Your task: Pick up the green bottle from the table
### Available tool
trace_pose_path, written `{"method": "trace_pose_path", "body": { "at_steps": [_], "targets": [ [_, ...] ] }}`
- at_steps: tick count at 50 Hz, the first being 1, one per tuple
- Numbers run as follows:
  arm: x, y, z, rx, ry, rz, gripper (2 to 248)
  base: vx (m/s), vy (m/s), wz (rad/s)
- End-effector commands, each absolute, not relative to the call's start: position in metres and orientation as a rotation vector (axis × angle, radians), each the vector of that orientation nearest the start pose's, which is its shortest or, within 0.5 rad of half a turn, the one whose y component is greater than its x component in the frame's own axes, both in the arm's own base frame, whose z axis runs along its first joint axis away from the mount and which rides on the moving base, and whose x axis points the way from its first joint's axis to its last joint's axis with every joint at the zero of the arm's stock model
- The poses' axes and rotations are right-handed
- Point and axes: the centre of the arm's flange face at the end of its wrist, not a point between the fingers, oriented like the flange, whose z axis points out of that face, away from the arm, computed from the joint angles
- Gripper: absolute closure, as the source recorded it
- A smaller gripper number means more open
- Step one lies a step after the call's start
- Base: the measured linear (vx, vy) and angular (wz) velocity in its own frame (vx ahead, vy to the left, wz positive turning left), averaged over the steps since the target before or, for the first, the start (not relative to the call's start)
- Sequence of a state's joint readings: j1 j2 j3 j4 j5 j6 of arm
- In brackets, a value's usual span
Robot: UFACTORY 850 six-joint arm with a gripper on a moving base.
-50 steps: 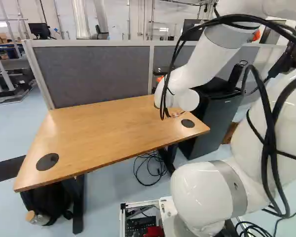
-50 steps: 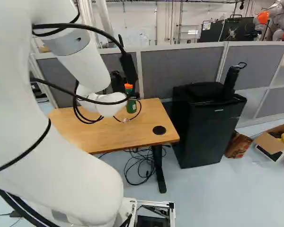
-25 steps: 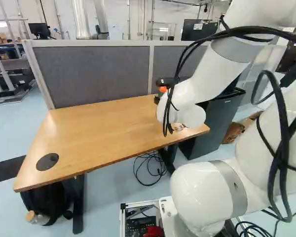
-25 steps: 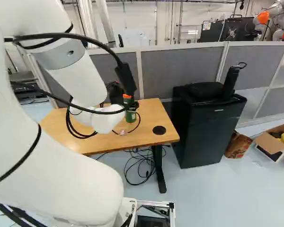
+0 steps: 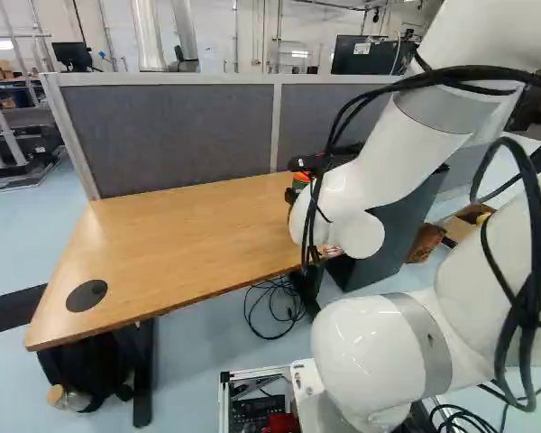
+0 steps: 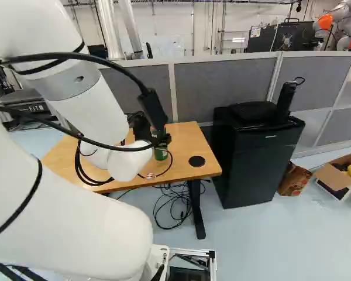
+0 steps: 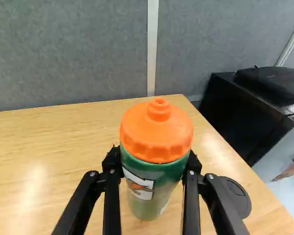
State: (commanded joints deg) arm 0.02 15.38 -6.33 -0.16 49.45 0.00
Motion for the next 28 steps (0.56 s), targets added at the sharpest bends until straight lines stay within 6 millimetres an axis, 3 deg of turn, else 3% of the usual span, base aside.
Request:
{"method": "trace_pose_path", "body": {
  "at_steps": [28],
  "targets": [
    [0.2703,0.0000,0.3656,-2.558,0.000,-1.824,136,0.000,0.000,0.000]
  ]
}}
